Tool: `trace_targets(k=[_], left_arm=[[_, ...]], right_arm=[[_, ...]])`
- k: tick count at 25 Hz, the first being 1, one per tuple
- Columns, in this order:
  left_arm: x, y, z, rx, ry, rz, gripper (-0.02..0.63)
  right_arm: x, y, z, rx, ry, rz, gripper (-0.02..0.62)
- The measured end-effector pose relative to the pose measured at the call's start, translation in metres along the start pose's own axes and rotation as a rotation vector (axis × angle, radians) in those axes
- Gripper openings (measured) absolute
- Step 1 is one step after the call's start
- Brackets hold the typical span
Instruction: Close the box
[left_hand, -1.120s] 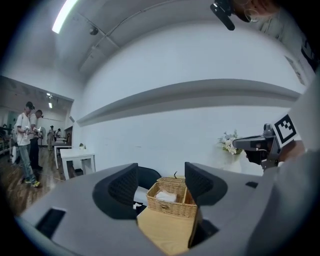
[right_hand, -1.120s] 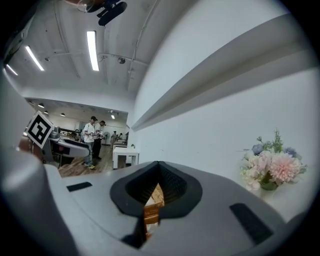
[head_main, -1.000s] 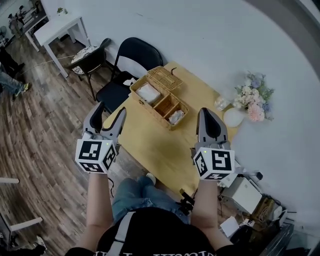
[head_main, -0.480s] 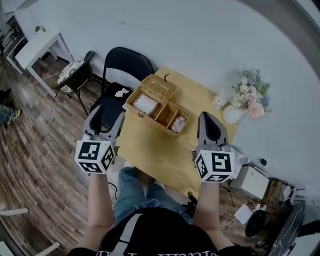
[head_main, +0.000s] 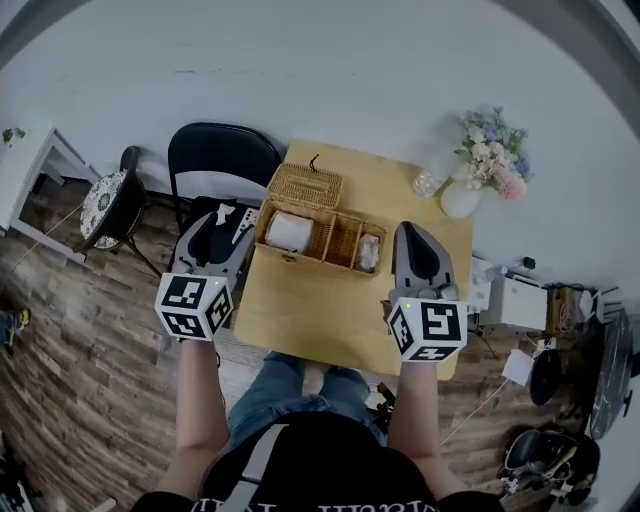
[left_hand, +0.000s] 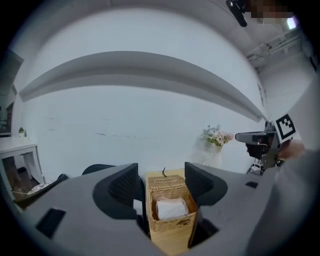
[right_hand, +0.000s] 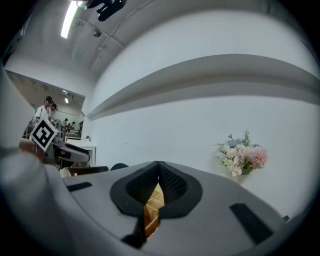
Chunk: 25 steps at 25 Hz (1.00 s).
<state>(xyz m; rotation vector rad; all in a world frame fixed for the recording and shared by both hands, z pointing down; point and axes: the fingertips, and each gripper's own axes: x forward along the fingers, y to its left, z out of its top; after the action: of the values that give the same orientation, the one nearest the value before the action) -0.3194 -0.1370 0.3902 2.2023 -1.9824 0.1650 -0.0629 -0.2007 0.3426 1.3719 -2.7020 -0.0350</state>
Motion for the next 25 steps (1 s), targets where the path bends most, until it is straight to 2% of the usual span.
trace_targets(k=[6, 9, 15, 19, 25], left_arm=[[0.038, 0.021, -0.007, -0.006, 0.019, -0.115, 0.281], [0.058, 0.027, -0.006, -0.034, 0.023, -0.174, 0.281], [0.104, 0.035, -0.008, -0.070, 0.053, -0.265, 0.281], [0.136, 0.038, -0.024, -0.100, 0.122, -0.327, 0.281], [0.185, 0.037, -0.064, -0.082, 0.285, -0.404, 0.280]], right_arm=[[0.008, 0.004, -0.009, -0.015, 0.028, -0.106, 0.014], [0.012, 0.003, -0.011, -0.014, 0.041, -0.149, 0.014], [0.024, 0.001, -0.022, -0.024, 0.076, -0.186, 0.015], [0.026, 0.000, -0.033, -0.021, 0.103, -0.201, 0.015], [0.035, -0.007, -0.044, -0.016, 0.127, -0.222, 0.015]])
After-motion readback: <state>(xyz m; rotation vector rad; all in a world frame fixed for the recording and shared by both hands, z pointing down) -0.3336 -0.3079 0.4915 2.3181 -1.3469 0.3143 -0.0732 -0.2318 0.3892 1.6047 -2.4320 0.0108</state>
